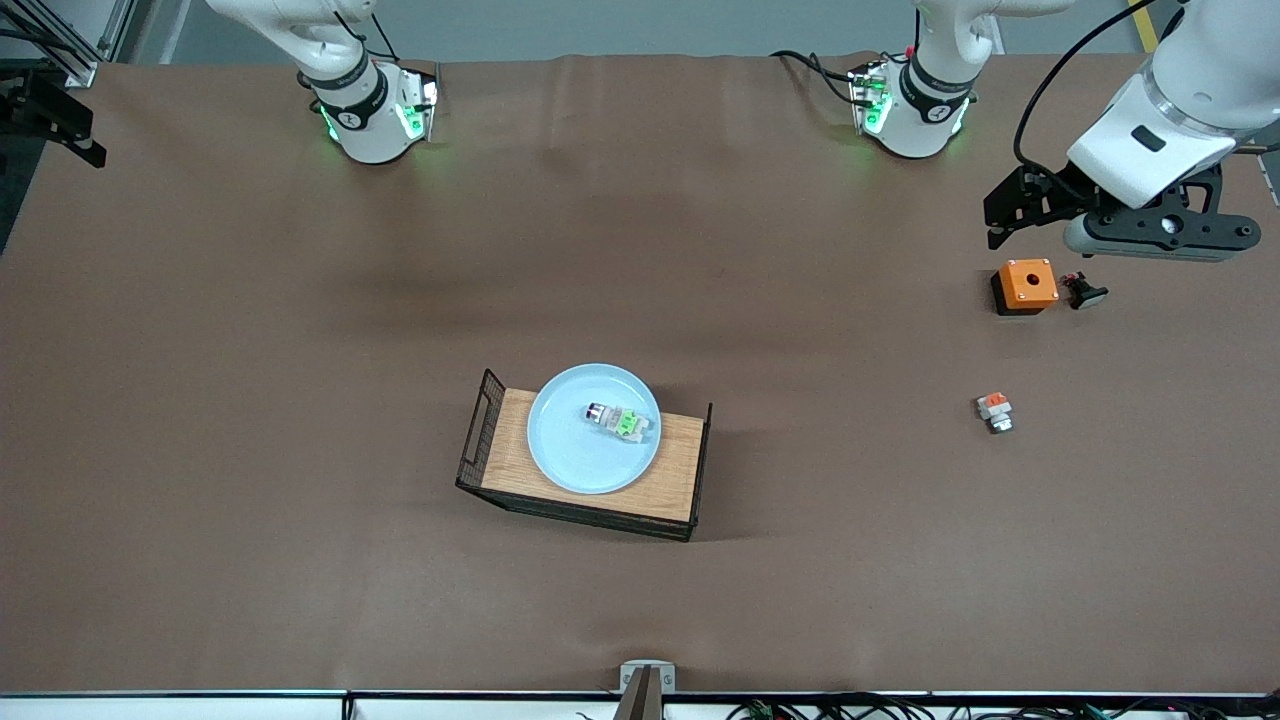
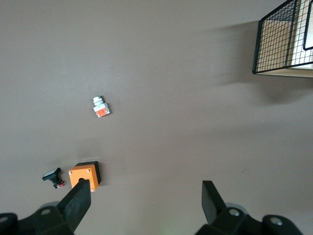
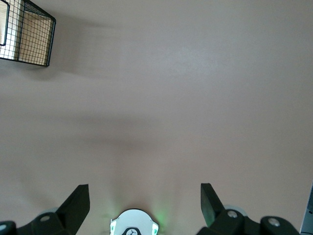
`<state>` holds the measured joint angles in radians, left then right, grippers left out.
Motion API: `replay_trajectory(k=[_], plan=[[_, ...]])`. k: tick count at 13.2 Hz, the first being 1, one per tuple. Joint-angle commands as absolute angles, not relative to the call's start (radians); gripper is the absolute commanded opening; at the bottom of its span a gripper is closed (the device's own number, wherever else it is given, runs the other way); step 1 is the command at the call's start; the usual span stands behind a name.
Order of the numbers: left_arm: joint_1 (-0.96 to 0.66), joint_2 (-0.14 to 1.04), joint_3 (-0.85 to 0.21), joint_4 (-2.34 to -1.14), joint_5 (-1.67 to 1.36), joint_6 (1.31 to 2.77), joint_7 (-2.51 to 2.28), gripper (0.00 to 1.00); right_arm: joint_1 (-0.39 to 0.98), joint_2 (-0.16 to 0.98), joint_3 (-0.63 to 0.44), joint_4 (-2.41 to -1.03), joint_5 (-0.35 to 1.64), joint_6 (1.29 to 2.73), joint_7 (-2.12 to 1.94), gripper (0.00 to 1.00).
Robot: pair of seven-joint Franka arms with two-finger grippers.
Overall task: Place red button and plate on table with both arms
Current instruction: 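Move the left gripper over the green button on the blue plate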
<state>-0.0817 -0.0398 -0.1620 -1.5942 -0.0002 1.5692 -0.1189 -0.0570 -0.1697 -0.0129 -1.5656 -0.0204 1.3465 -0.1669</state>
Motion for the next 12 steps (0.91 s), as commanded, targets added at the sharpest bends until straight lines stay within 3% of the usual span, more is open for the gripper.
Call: replay_trajectory(k=[1,7,12], plan=[[-0.083,-0.064,-0.17,-1.617,0.021,1.577,-0.137,1.0,-0.051,-0.16,-0.014,-1.543,-0.025,1.342,-0.163,1.0],[-0.081,-0.045,-0.173,-1.606,-0.001,1.577,-0.184,1.0,-0.049,-0.112,-0.014,-1.543,-0.037,1.336,-0.166,1.0],[-0.139,0.038,-0.19,-1.553,-0.095,1.58,-0.882,1.0,-0.055,-0.065,-0.015,-1.543,-0.038,1.344,-0.167,1.0]])
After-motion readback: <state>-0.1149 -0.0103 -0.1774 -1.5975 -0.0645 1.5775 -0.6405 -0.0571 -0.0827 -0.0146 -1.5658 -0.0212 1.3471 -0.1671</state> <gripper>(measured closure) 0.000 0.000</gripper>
